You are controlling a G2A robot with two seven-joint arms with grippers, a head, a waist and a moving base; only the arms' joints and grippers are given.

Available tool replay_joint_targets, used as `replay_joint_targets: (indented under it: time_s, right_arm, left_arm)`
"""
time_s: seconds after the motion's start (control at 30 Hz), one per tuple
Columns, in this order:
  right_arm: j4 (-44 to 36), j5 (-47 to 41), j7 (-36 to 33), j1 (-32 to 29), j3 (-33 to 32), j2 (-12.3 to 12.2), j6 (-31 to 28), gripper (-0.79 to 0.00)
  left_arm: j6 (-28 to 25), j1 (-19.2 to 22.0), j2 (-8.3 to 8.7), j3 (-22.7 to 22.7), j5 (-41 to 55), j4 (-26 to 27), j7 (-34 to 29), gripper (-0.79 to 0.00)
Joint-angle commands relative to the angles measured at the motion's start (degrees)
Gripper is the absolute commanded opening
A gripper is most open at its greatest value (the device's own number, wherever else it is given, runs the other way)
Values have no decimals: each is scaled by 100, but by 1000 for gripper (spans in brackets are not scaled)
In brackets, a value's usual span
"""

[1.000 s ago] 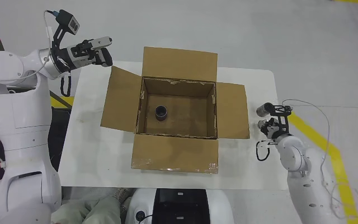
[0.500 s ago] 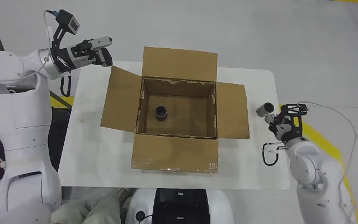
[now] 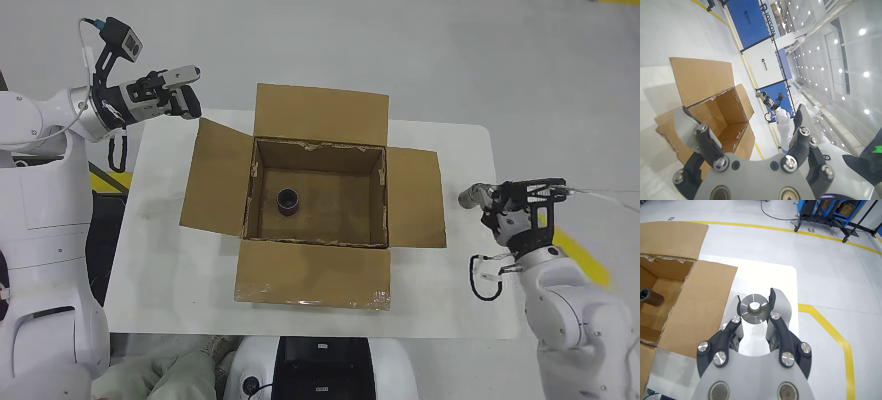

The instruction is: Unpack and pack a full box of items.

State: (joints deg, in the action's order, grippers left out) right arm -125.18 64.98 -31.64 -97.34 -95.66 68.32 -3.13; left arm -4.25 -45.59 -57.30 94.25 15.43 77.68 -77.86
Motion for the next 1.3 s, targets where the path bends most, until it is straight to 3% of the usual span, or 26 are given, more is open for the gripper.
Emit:
replay_joint_targets:
  time_s: [0.0,0.6,0.8,1.27]
  right_arm:
    - [-60,-6,53,71,99,2,-65,-785]
    - [528,244,-310,1906,2200,107,-729,-785]
    - [926,407,-400,2497,3073,224,-608,-785]
    - [2107,136,-599,3491,4042,470,-561,-785]
  left_arm:
    - [0,0,0,0,0,0,0,0]
    - [0,0,0,0,0,0,0,0]
    - [0,0,0,0,0,0,0,0]
    - [0,0,0,0,0,0,0,0]
